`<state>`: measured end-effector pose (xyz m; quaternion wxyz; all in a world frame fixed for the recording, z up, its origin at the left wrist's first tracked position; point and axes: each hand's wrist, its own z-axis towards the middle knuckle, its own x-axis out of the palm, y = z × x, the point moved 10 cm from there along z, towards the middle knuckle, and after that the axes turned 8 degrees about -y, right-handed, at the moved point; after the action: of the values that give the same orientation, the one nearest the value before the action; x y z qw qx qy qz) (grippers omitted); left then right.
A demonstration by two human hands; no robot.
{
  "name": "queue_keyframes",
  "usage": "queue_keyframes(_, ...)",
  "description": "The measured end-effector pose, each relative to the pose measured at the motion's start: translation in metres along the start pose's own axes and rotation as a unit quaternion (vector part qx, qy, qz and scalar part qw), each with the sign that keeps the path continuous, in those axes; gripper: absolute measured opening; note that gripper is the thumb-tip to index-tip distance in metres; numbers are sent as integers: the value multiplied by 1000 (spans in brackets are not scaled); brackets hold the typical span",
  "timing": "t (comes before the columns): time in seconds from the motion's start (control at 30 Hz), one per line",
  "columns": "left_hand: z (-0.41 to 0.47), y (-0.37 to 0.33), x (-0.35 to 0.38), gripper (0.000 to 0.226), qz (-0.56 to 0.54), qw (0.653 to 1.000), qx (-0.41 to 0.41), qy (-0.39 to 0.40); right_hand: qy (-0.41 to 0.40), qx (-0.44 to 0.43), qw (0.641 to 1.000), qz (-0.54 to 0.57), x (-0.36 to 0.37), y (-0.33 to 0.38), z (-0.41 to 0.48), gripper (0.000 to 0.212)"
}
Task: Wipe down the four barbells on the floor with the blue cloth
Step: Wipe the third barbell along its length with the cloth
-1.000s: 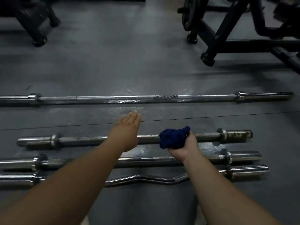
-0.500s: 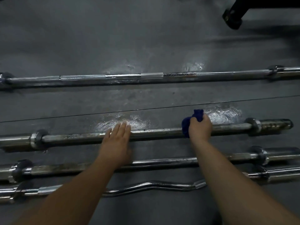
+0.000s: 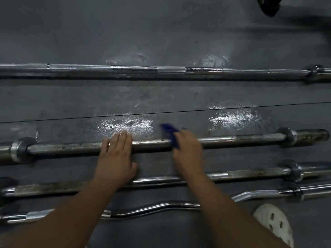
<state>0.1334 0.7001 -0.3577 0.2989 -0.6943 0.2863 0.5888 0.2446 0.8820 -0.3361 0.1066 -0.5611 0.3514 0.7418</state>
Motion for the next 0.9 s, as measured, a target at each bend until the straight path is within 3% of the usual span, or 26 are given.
queue_keyframes(0.07, 0, 1, 1, 92, -1, 1000, 2, -2, -44, 126, 990, -46, -23, -63, -9, 42)
queue_keyframes(0.13, 0, 2, 1, 93, -2, 1000, 3, -7, -64, 176, 981, -54, -17, -57, -18, 52)
queue_keyframes(0.2, 1, 1, 1, 95, 1, 1000, 4, -5, -53, 98, 993, -24, 7, 7, -17, 59)
queue_keyframes(0.27, 2, 1, 1, 95, 1, 1000, -1, 1, 16, -32, 999, 7, 33, 72, -23, 62)
queue_keyframes(0.33, 2, 2, 2, 94, 0, 1000, -3, 4, 54, -110, 992, 16, 34, 86, -25, 63)
queue_keyframes(0.37, 2, 2, 2, 95, 3, 1000, -1, 3, 46, -103, 993, 16, 28, 69, -22, 63)
queue_keyframes(0.47, 0, 2, 4, 97, 14, 1000, 4, 4, -25, 91, 995, -36, -4, -24, -22, 58)
queue_keyframes(0.53, 0, 3, 4, 97, 17, 1000, 1, 4, -53, 175, 982, -44, -7, -31, -27, 57)
queue_keyframes(0.57, 0, 3, 5, 98, 18, 1000, -1, 3, -53, 142, 988, -29, 2, -6, -24, 55)
queue_keyframes(0.67, 2, 1, 3, 94, 9, 1000, -6, -6, 46, -80, 996, 17, 40, 88, -32, 56)
queue_keyframes(0.73, 3, 1, 1, 93, 4, 1000, -8, -4, 71, -133, 988, 25, 34, 83, -29, 55)
queue_keyframes(0.83, 2, 3, 3, 97, 5, 1000, -6, 9, -15, 21, 1000, -4, -4, -11, -23, 57)
queue_keyframes(0.9, 1, 3, 2, 97, 2, 1000, -7, 12, -52, 132, 989, -38, -25, -64, -27, 61)
